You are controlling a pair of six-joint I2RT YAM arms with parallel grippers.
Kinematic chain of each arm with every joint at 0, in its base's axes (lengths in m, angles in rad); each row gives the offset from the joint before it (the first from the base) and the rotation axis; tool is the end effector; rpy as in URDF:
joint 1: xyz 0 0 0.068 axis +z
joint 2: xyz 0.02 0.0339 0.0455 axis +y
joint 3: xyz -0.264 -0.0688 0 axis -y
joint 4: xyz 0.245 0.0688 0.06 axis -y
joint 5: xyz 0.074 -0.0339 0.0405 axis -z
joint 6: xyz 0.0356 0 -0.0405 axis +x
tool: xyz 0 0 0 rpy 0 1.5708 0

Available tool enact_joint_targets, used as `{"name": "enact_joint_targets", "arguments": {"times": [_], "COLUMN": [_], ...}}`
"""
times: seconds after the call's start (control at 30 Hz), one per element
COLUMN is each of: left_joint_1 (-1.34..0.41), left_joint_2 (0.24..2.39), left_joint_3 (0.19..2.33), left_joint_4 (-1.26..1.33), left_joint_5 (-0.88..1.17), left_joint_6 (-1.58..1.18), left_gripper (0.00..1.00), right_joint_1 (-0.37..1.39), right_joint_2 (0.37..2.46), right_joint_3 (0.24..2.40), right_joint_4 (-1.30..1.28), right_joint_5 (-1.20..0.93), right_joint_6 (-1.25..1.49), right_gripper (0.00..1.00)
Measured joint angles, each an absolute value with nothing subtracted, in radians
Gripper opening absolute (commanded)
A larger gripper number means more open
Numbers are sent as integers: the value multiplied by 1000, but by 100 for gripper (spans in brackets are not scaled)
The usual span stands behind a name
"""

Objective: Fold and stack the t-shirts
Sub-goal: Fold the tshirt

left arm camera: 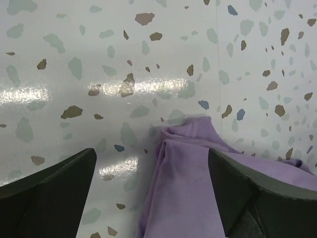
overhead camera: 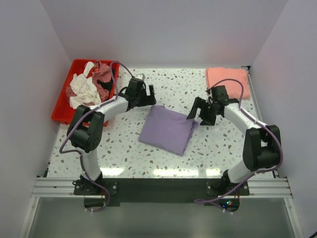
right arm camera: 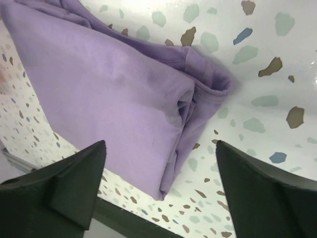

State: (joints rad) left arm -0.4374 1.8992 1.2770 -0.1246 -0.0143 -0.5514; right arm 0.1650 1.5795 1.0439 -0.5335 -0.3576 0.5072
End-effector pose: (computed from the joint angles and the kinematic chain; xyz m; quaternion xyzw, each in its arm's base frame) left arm 0.3803 -0.1773 0.1949 -0.0551 0.9146 -0.1842 0.3556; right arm 0.3089 0.0641 0.2099 0.1188 0.9469 0.2432 0.1738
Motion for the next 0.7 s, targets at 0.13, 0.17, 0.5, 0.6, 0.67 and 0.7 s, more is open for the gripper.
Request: {"name": "enact_joint_targets", "arguments": {"times": [0.13, 0.17, 0.5, 0.6, 0.67, 0.7], "left_joint_1": [-437, -437, -437, -437, -437, -437], "left_joint_2": [1855, 1823, 1360, 1239, 1184, 1157], "left_joint_3": [1263, 1244, 943, 843, 793, 768], "left_joint_4": [-123, -123, -117, -128, -141, -151], "left_joint_5": [-11, -8, -32, -55, -68, -77], "left_joint_6": [-541, -538, -560, -590, -608, -617], "left_gripper": [100, 100, 100, 100, 100, 100], "right_joint_1": [164, 165, 244, 318, 361, 376], "right_joint_2": [1501, 1467, 1306, 1319, 1338, 1348], "right_joint_3": [1047, 1046, 897, 874, 873, 873], "right_joint_4": [-537, -537, -525, -533, -529, -525], "right_joint_5": [-342, -341, -234, -149, -104, -82], "right_joint_6": [484, 479, 488, 509, 525, 536], "right_gripper": [99, 99, 99, 99, 99, 99]}}
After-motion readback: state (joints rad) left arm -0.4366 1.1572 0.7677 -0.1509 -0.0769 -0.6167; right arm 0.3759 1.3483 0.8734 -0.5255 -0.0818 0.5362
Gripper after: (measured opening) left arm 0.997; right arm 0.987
